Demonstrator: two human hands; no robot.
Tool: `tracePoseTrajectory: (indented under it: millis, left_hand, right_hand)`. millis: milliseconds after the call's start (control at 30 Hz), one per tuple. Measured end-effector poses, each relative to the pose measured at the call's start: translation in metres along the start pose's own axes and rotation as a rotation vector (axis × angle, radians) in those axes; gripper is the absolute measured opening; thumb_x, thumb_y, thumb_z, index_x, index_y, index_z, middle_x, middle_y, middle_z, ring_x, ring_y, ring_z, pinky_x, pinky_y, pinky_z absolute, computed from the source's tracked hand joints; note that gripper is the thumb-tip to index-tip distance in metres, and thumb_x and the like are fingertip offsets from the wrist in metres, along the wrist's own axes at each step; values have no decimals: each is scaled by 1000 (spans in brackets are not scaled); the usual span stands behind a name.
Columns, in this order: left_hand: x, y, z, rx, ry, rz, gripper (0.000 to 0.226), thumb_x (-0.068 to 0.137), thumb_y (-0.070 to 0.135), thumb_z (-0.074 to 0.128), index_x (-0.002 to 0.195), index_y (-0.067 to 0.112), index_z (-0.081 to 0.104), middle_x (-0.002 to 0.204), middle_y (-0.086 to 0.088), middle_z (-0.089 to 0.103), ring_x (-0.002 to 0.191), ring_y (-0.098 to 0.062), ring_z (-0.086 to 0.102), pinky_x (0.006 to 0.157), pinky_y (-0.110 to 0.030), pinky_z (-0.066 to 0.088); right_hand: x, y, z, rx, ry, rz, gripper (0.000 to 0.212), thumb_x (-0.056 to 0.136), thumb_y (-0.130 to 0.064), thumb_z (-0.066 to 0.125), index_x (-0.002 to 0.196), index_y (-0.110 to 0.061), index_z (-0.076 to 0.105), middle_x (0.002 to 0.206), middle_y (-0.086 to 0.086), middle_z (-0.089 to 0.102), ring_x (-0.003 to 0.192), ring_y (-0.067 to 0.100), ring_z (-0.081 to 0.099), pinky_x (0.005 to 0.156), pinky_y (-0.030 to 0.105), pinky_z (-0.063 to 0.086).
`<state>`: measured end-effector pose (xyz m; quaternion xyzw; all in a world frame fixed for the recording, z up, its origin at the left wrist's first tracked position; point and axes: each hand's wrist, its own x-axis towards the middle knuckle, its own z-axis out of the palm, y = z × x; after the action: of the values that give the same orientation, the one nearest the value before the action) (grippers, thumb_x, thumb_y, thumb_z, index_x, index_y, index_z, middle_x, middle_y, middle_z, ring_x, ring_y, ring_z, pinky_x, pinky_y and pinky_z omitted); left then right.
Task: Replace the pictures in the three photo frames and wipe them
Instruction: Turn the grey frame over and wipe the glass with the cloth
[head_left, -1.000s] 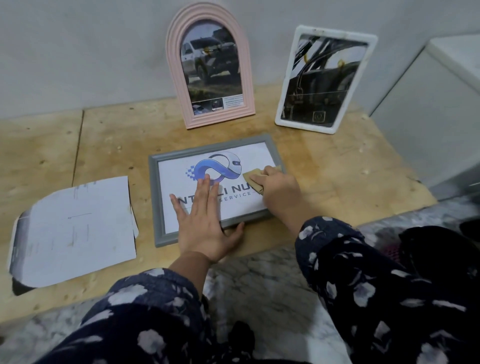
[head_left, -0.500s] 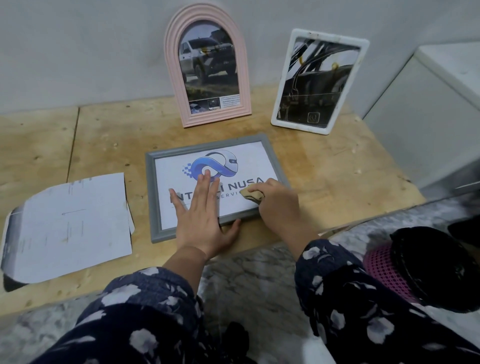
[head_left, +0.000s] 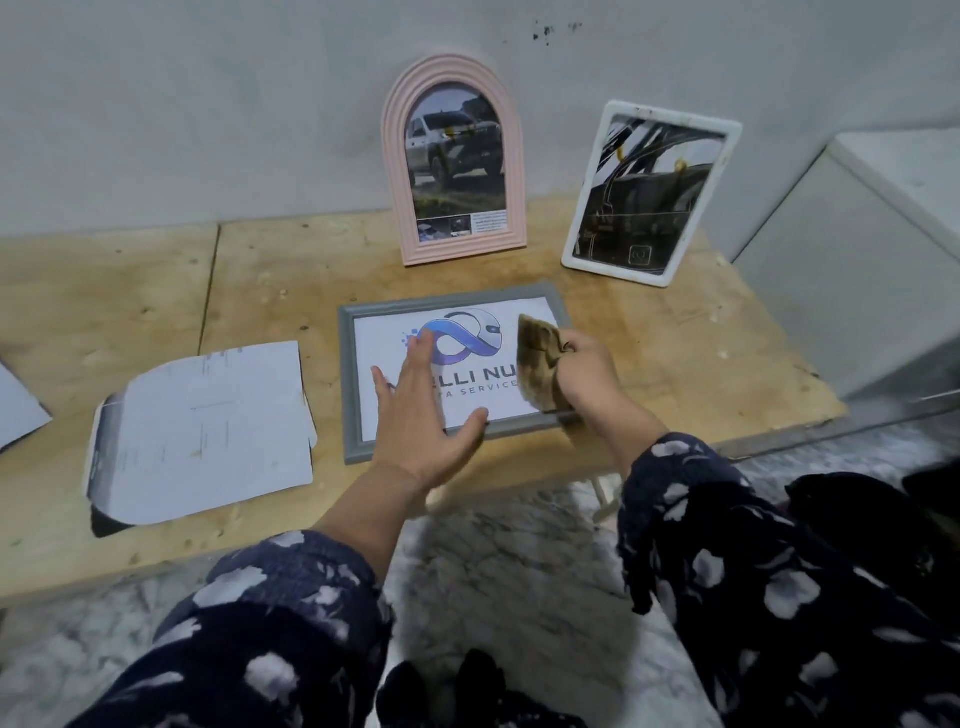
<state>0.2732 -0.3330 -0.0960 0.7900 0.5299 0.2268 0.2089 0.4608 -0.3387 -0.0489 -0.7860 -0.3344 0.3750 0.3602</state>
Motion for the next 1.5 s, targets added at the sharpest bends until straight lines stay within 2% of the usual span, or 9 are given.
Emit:
tracePoseTrajectory:
  millis: [100,167,267,400,600,1033,1267,1400,1500]
  left_hand:
    - [-10,-13,-24,30,76,-11,89,79,56,49,151,15,17,157,-2,26,145,-18,22,119,-48,5]
    - [-26,-28,-35,88,94,-67,88,77,56,53,147,13,23,151,-6,34,138,-26,32,115,-50,20]
    - [-49,-46,-43,110,79,-185,89,73,60,62,142,15,27,138,-8,44,127,-31,39,103,-52,35]
    - [-65,-59,-42,32,59,-312,84,86,50,59,148,11,19,137,-12,50,125,-34,42,102,-52,35]
    - [-70,-62,-37,-93,108,-327,71,97,35,49,151,8,13,137,-9,54,126,-32,44,104,-50,34]
    - [-64,-69,-39,-82,116,-385,62,89,33,64,140,11,36,124,-2,64,121,-27,51,100,-45,39]
    - [-61,-67,-44,-27,119,-396,58,87,36,65,134,10,41,121,-2,65,116,-27,56,98,-45,43]
    - [-61,-62,-44,-11,132,-422,57,87,33,65,134,9,41,124,-1,63,118,-26,55,98,-42,39]
    - [-63,-59,-45,17,120,-406,59,88,32,64,137,9,38,124,-5,61,117,-29,54,96,-42,39]
  right_hand:
    - [-1,-2,-19,-105,85,-29,52,89,-1,34,128,-24,60,123,5,63,105,29,62,88,42,55]
    - [-11,0,-23,-273,86,-74,48,90,-3,37,126,-22,62,125,6,62,111,29,58,93,38,50]
    - [-26,17,-22,-499,72,-89,38,90,-5,44,117,-21,66,118,9,64,99,29,58,78,32,46]
    - [-43,38,-18,-658,203,-103,39,88,-3,47,119,-21,63,114,11,56,99,31,54,82,36,46]
    - [-64,53,33,-651,119,-188,55,87,3,45,136,-19,53,113,10,47,93,30,55,82,36,49]
    - [-84,33,72,-478,105,-110,41,89,-7,46,123,-24,63,105,7,64,95,25,55,71,28,43]
    - [-94,31,103,-453,89,-156,31,93,-12,47,119,-11,62,107,10,64,100,25,56,70,23,35]
    - [-97,24,115,-397,-39,-205,27,94,-18,49,112,-13,68,95,8,65,92,26,58,68,26,37]
    - [-100,23,116,-277,-263,-232,22,90,-12,54,92,-14,75,68,-4,60,72,20,54,62,27,37]
